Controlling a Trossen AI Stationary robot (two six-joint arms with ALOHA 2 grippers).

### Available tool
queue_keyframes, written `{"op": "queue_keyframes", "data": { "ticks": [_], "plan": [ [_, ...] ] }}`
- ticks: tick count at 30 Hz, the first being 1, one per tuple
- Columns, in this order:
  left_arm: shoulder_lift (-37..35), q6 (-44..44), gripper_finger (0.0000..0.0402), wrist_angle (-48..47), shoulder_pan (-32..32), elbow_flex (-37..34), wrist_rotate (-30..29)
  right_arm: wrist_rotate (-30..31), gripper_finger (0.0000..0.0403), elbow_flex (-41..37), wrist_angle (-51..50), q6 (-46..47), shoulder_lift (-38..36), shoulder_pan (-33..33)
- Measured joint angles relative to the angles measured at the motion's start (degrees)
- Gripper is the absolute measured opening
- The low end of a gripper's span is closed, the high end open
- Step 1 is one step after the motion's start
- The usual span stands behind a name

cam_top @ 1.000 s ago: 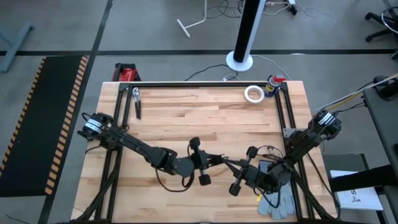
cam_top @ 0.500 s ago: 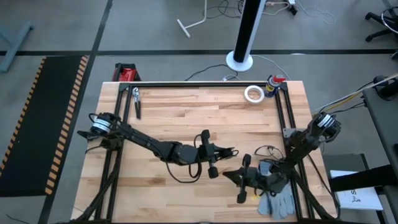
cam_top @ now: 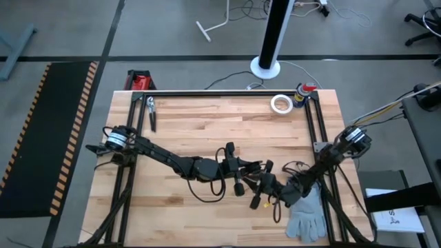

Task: Coil cords
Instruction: Coil the black wire into the spool

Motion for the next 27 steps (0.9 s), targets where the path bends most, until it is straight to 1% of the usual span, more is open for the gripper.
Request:
{"op": "queue_keyframes", "data": {
  "ticks": [5, 8, 12, 15, 18, 27],
  "plan": [
    [0.00, 0.56, 0.0000, 0.34, -0.01, 0.00, 0.00, -0.90, 0.0073, 0.07, 0.17, -0.25, 0.00, -1.39],
    [0.00, 0.57, 0.0000, 0.34, -0.05, 0.00, 0.00, -1.05, 0.0096, 0.09, 2.35, -2.79, 0.00, -1.65],
    [0.00, 1.52, 0.0000, 0.32, -0.05, 0.00, 0.00, -1.10, 0.0111, 0.11, 6.07, -6.17, 0.01, -1.84],
    [0.00, 1.74, 0.0000, 0.32, -0.05, 0.00, -0.03, -1.43, 0.0114, 0.50, 6.62, -7.47, 0.02, -2.19],
    [0.00, 1.87, 0.0000, 0.53, 0.00, 0.00, 0.74, -3.93, 0.0110, 0.81, 6.76, -7.61, 0.02, -2.63],
    [0.00, 3.26, 0.0000, 0.67, 0.02, 0.00, 1.11, -6.95, 0.0079, 0.78, 6.91, -7.13, 0.04, -2.72]
  ]
}}
